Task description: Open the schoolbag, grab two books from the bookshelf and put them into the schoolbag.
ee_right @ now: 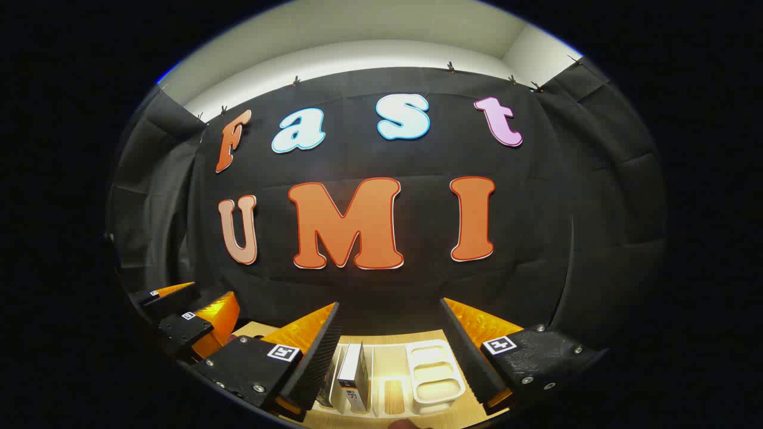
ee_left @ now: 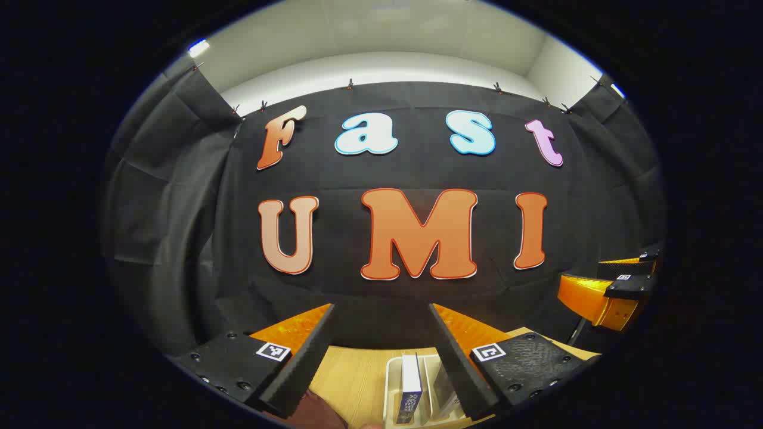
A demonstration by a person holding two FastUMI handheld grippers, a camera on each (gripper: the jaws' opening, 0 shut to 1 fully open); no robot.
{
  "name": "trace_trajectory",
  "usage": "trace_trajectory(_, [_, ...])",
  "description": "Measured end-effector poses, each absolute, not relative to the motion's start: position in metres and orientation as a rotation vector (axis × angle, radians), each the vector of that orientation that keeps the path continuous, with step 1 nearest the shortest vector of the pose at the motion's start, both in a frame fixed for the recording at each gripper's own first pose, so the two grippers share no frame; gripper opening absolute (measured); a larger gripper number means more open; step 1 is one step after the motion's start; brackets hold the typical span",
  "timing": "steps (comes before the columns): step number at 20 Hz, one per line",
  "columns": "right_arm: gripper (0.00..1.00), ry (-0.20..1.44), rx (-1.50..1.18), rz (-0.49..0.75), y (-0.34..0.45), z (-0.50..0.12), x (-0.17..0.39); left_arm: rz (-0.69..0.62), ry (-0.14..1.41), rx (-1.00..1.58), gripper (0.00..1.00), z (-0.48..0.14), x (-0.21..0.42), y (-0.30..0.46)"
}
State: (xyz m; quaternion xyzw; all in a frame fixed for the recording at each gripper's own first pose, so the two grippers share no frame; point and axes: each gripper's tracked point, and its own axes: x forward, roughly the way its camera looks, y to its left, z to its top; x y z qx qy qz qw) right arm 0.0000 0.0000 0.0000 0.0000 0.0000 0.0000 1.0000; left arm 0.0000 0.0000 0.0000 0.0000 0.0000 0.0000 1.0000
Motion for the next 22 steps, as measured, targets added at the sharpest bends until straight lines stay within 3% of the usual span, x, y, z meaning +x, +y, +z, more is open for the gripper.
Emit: trace_trajectory(22, [0.95,0.065,-0.048,0.051,0.036,-0.032,-0.01,0.015,0.018,0.021,0.94,-0.003,-0.006,0.021])
